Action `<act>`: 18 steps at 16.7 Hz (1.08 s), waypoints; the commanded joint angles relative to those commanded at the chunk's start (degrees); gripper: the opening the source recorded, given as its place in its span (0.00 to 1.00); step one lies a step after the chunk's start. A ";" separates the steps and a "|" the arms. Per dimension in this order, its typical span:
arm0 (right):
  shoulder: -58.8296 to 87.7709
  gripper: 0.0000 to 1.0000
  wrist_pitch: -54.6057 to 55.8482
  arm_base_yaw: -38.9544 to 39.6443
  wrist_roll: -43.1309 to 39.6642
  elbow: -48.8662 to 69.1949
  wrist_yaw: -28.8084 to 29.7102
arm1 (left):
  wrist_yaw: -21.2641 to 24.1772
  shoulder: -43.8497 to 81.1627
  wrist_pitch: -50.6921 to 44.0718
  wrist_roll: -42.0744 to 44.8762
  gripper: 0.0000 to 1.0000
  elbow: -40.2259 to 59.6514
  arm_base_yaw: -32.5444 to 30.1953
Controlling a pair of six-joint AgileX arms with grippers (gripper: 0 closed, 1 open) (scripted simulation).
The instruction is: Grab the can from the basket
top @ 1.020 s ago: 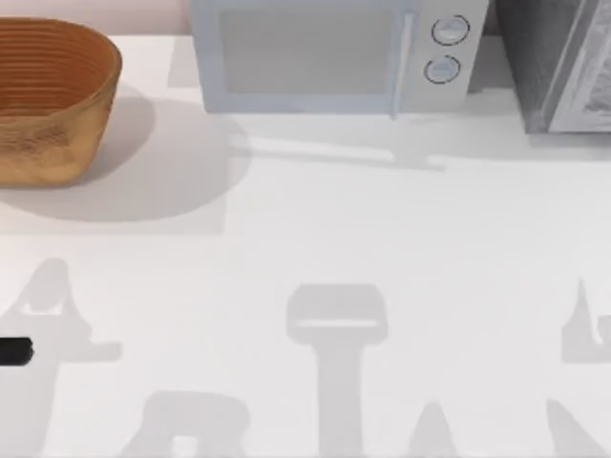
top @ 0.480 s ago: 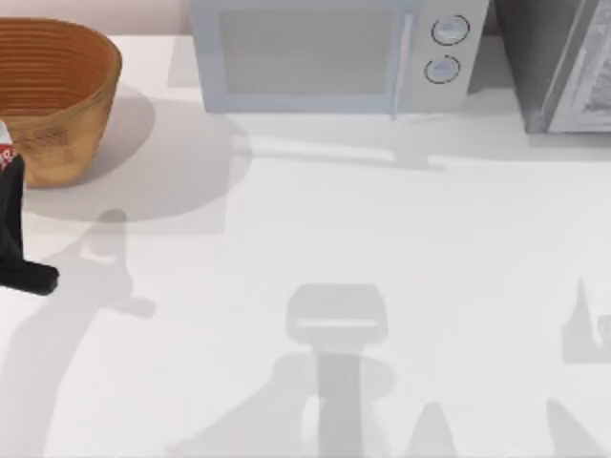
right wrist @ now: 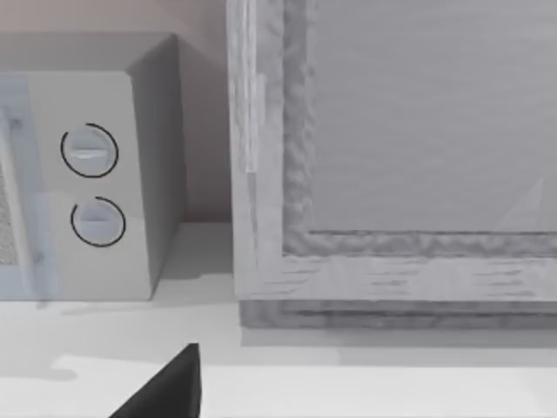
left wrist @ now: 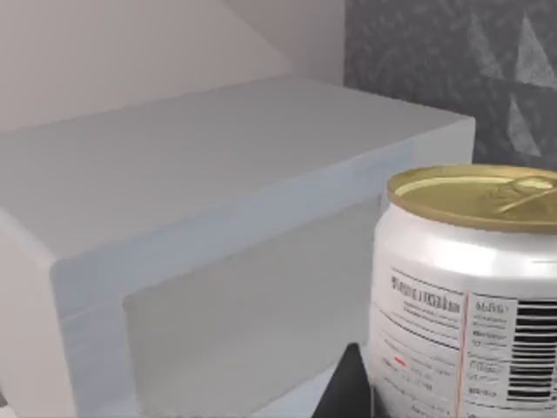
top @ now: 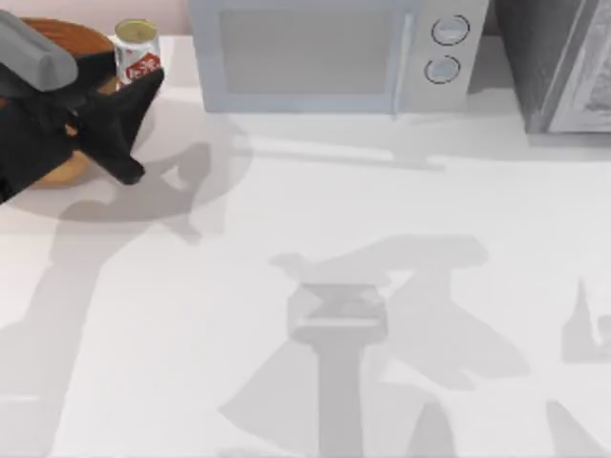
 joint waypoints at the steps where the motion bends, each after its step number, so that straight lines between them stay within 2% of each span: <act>1: 0.00 1.00 0.00 0.00 0.00 0.00 0.00 | 3.28 5.54 3.26 0.40 0.00 2.71 -0.33; 6: 0.00 1.00 0.00 0.00 0.00 0.00 0.00 | 19.29 28.21 16.66 2.08 0.00 14.59 -1.69; 11: 0.00 1.00 0.00 0.00 0.00 0.00 0.00 | 33.62 46.60 24.60 2.46 0.00 22.76 -2.64; 15: 0.00 1.00 0.00 0.00 0.00 0.00 0.00 | 42.52 56.25 27.66 2.04 0.00 26.95 -2.86; 18: 0.00 1.00 0.00 0.00 0.00 0.00 0.00 | 46.48 60.20 28.62 1.72 0.00 28.93 -2.54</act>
